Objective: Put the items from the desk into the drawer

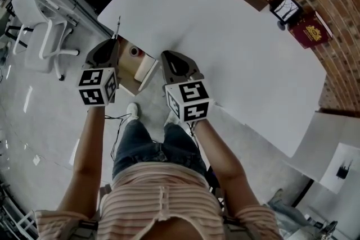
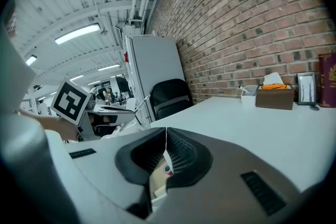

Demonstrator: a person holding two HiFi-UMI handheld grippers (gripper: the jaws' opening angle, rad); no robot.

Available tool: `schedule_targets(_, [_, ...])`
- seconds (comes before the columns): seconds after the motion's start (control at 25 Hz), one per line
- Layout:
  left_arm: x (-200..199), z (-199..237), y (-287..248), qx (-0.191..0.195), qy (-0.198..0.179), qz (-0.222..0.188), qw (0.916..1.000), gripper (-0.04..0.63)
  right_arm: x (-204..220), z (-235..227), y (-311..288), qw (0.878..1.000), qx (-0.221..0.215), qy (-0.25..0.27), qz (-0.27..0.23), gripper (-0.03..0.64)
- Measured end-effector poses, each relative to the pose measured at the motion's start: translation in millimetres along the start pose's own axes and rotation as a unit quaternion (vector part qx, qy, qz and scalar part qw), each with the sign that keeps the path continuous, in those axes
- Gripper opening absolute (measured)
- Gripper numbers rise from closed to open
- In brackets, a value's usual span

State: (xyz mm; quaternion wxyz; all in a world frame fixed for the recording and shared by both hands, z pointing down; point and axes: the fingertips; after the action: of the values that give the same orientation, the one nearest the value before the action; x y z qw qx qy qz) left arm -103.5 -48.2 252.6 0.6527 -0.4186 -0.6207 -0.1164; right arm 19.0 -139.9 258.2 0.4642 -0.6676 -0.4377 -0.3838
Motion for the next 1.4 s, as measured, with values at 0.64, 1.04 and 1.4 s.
schedule_targets(0.64, [33, 126, -29, 0.044, 0.029, 0.002, 0.9986, 0.048, -8, 68, -127, 0.999, 0.031, 0.0, 0.016, 0.017])
schedule_targets(1.04, [84, 179, -41, 0.114, 0.004, 0.026, 0.9931, 0.048, 27, 116, -194, 0.996, 0.076, -0.032, 0.035, 0.017])
schedule_targets(1.4, [141, 192, -54, 0.196, -0.031, 0.067, 0.9778, 0.048, 74, 147, -214, 0.985, 0.147, -0.08, 0.044, 0.017])
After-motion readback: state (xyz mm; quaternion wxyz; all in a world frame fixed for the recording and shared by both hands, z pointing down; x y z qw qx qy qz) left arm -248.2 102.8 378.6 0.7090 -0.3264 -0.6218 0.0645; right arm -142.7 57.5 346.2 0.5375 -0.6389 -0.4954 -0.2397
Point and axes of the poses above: the fingertips, and each gripper's own axes: y backward along the fingers, z to its left, x out of its underside, and after that the axes turned 12 degrees about -x, right-handed
